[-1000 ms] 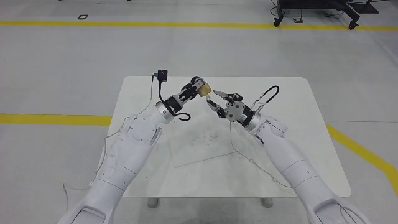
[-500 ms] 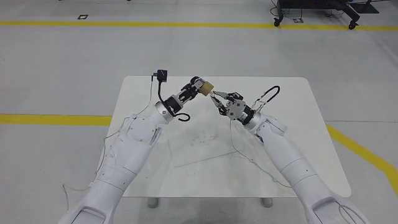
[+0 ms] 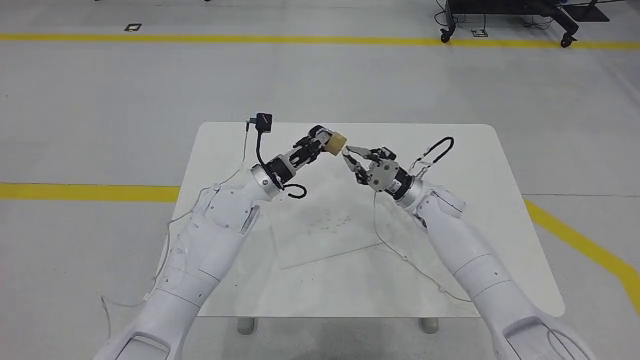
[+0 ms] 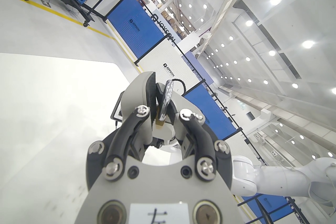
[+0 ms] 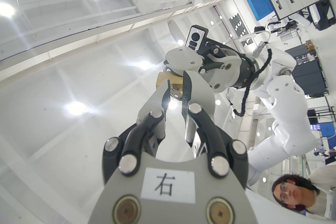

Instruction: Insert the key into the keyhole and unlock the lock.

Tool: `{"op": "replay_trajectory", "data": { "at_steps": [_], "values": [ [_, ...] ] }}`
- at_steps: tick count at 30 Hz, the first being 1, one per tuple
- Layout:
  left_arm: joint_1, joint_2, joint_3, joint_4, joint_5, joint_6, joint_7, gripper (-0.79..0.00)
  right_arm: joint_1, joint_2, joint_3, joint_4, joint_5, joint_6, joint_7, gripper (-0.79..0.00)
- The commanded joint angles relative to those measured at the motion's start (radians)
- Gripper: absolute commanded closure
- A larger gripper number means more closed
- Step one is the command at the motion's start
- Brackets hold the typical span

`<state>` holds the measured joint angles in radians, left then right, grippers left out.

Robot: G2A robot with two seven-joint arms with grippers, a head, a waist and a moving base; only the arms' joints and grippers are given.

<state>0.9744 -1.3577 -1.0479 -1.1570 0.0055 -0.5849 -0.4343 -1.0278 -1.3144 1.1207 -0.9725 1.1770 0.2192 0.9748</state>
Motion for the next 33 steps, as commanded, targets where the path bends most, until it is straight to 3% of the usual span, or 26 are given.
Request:
{"op": "replay_trajectory", "data": {
  "at_steps": [1, 2, 5, 9, 16, 18, 22, 27, 30, 33],
  "values": [
    [0.001, 0.000, -0.001, 0.000, 0.000, 0.001, 0.001, 0.000, -0.006, 0.001, 0.004, -0.010, -0.012, -0.014, -0.001, -0.283],
    [0.000, 0.000, -0.001, 0.000, 0.000, 0.003, 0.001, 0.000, -0.010, 0.002, 0.007, -0.015, -0.014, -0.019, -0.001, -0.274],
    [0.001, -0.001, -0.001, -0.001, 0.004, 0.002, 0.002, 0.000, -0.021, 0.004, 0.015, -0.030, -0.025, -0.032, 0.005, -0.142],
    [0.001, -0.001, -0.002, -0.001, 0.009, 0.002, 0.005, 0.000, -0.034, 0.007, 0.025, -0.050, -0.050, -0.061, 0.002, -0.117],
    [0.000, -0.002, -0.006, 0.004, 0.029, 0.025, 0.029, 0.000, -0.067, 0.018, 0.035, -0.117, -0.205, -0.211, -0.023, -0.188],
    [-0.003, -0.004, -0.008, 0.011, 0.045, 0.067, 0.053, 0.000, -0.082, 0.022, 0.039, -0.140, -0.274, -0.270, -0.057, -0.197],
    [-0.023, -0.008, 0.010, 0.030, 0.100, 0.229, 0.049, 0.000, -0.108, 0.029, 0.052, -0.184, -0.355, -0.333, -0.101, -0.339],
    [-0.054, -0.014, 0.034, 0.044, 0.110, 0.393, -0.018, 0.000, -0.145, 0.041, 0.066, -0.244, -0.522, -0.411, -0.166, -0.308],
    [-0.072, -0.018, 0.037, 0.059, 0.086, 0.453, -0.069, 0.000, -0.161, 0.048, 0.055, -0.272, -0.699, -0.441, -0.259, -0.299],
    [-0.084, -0.020, 0.041, 0.068, 0.078, 0.474, -0.092, 0.000, -0.176, 0.048, 0.039, -0.292, -0.774, -0.451, -0.324, -0.259]
  ]
}}
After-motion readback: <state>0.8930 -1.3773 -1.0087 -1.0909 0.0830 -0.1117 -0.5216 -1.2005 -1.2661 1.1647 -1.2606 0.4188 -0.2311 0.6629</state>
